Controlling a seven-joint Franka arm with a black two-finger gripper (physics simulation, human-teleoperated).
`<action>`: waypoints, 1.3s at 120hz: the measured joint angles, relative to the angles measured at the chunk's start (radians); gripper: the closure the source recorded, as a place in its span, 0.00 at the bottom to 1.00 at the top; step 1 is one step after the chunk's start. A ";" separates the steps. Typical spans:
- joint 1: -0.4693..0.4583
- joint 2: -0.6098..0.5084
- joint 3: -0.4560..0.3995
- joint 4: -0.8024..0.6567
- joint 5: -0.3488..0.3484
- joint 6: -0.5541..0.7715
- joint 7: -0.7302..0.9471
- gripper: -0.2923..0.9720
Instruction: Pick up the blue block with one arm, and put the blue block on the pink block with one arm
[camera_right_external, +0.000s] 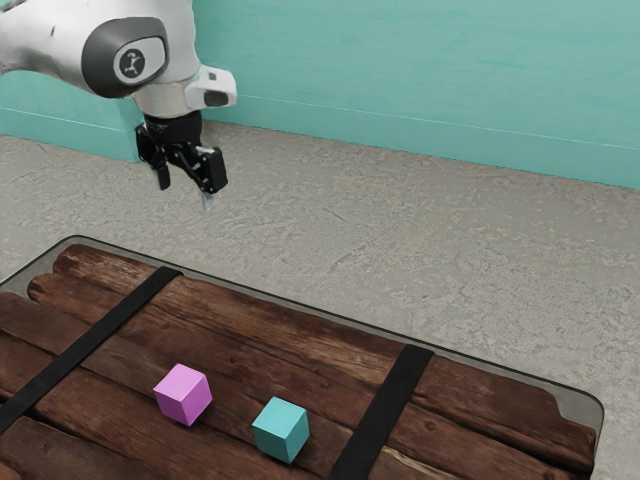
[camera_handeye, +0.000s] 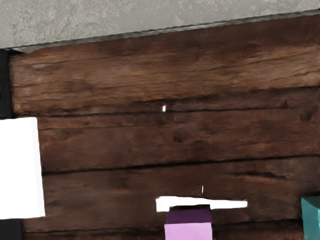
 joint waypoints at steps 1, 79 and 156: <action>0.000 0.000 -0.003 -0.010 0.000 0.007 0.000 0.23; -0.017 -0.001 -0.193 -0.472 -0.243 0.273 -0.082 0.23; -0.144 0.083 -0.176 -0.647 -0.287 0.614 -0.244 0.23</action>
